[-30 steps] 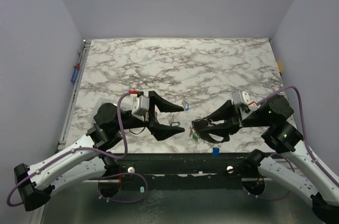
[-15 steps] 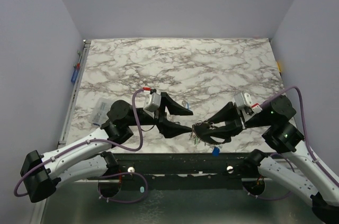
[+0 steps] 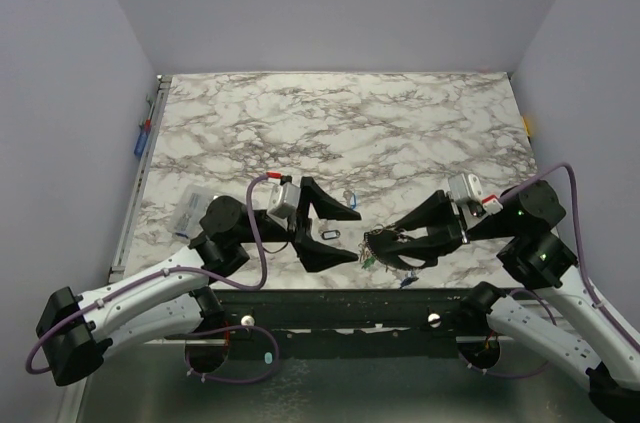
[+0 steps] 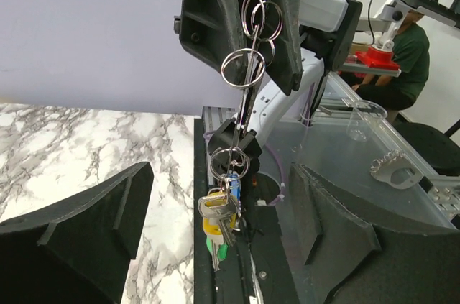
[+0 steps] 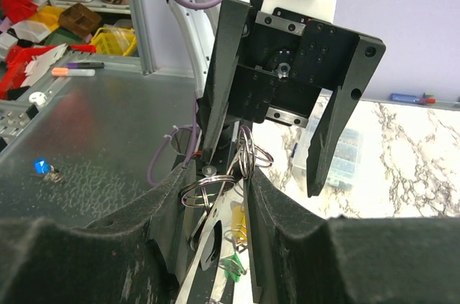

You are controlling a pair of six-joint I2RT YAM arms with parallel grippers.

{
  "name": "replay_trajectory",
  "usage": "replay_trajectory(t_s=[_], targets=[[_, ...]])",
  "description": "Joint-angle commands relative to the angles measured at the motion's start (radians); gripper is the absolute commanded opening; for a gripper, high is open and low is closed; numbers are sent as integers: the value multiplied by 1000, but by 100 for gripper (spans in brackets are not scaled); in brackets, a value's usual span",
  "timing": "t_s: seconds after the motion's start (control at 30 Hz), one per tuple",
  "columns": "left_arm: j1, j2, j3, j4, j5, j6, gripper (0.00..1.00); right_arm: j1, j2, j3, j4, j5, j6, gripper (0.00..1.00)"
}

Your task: Put the keys on the keyring

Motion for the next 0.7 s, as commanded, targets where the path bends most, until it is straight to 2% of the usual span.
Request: replay_trajectory(t_s=[0.0,0.3,0.67], targets=[[-6,8,-15,32,9,6,82,-4,-3,45,33,29,12,1],[-7,50,-14,34,3,22,77,-3,-7,56,34,52,16,1],[-34,95,-15,78,-15,18,77,-3,1,59,51,55,28,1]])
